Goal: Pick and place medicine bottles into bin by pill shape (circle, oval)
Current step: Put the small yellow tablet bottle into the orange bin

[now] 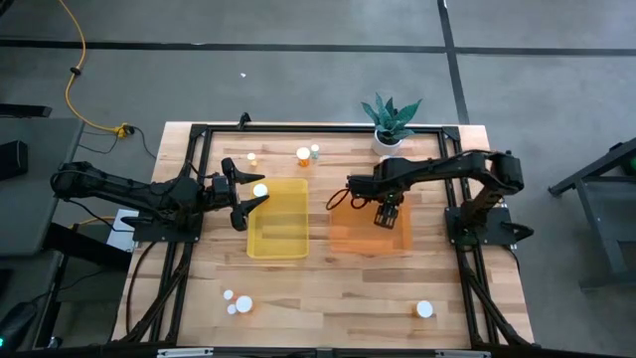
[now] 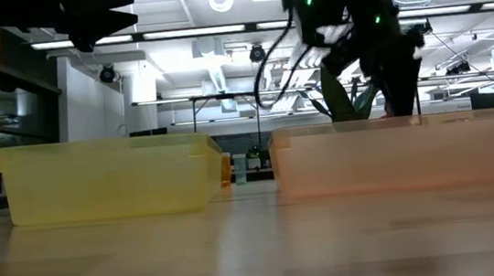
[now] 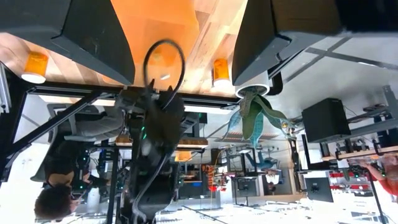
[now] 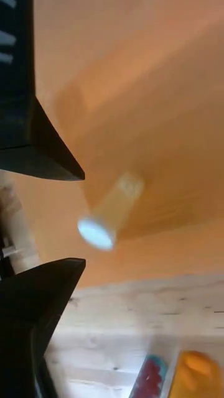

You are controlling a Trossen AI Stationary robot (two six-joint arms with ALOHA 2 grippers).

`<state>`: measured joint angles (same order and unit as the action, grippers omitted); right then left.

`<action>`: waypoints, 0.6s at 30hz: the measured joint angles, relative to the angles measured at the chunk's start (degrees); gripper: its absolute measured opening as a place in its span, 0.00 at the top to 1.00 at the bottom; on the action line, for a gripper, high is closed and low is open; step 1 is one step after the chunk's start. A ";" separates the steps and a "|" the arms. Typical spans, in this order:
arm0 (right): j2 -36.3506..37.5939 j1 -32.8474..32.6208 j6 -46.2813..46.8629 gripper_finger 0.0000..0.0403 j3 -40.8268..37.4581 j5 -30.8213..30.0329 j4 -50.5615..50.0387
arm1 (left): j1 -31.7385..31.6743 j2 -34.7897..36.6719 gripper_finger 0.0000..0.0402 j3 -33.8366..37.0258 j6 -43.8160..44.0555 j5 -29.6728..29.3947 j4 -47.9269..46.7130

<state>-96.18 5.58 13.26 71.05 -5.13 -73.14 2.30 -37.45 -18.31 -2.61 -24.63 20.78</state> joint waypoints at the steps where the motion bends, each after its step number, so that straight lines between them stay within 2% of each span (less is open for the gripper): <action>1: 1.08 -0.42 0.37 0.48 0.00 0.48 0.35 | 0.00 0.00 0.36 0.00 0.00 0.00 0.01; 5: 6.63 -2.95 2.50 0.48 -0.73 1.11 4.85 | 0.01 0.00 0.36 0.00 0.07 -0.01 -0.01; 9: 14.64 -5.94 4.52 0.48 -7.71 0.90 18.98 | 0.01 0.00 0.36 0.00 0.79 0.00 -0.04; 14: 23.64 -7.97 5.92 0.48 -22.12 -2.72 43.21 | 0.00 0.00 0.36 0.00 0.90 0.00 -0.09; 18: 27.18 -8.00 1.88 0.48 -32.10 -3.91 70.32 | 0.01 0.00 0.36 0.00 0.90 -0.02 -0.09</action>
<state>-69.00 -2.42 15.14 38.95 -9.04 -2.82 2.31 -37.45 -18.31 -1.72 -24.64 20.69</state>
